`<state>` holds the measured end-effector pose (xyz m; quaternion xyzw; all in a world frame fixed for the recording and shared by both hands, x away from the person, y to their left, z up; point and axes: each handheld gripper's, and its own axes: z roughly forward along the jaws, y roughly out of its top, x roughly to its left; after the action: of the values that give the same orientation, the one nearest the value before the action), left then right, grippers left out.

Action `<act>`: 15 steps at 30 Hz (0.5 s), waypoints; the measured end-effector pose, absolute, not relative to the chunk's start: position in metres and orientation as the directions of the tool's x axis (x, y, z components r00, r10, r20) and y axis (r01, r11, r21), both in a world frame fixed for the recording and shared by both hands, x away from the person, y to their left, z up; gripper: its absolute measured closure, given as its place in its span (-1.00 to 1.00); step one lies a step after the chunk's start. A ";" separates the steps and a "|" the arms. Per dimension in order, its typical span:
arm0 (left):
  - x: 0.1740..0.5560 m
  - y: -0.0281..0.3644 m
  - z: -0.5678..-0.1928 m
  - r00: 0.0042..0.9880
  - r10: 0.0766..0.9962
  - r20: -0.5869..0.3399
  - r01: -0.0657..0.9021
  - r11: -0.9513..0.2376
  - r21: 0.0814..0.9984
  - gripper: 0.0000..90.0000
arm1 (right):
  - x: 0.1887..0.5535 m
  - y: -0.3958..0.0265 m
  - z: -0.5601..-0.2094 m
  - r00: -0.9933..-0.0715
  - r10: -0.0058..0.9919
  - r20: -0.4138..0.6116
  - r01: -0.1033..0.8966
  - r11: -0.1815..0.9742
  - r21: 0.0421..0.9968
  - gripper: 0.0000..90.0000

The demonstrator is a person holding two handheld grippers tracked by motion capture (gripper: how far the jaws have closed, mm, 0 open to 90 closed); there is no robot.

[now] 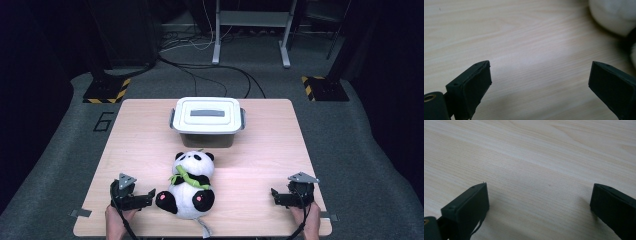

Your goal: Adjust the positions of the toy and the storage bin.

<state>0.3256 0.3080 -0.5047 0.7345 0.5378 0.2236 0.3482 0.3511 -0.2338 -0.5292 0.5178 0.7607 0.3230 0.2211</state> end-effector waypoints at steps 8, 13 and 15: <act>0.312 0.299 -0.472 0.360 0.931 -0.055 0.601 -0.186 0.778 -0.89 | 0.351 -0.234 -0.529 -0.367 0.930 -0.002 0.645 0.256 0.720 -0.97; 0.307 0.296 -0.460 0.372 0.926 -0.057 0.575 -0.182 0.797 -0.88 | 0.351 -0.234 -0.529 -0.367 0.930 -0.002 0.644 0.256 0.721 -0.97; 0.306 0.294 -0.456 0.381 0.922 -0.060 0.566 -0.182 0.804 -0.87 | 0.351 -0.234 -0.529 -0.367 0.930 -0.002 0.644 0.255 0.721 -0.97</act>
<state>0.3057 0.2939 -0.4559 0.7340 0.5070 0.2285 0.3897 0.3511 -0.2338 -0.5292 0.5174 0.7608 0.3233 0.2211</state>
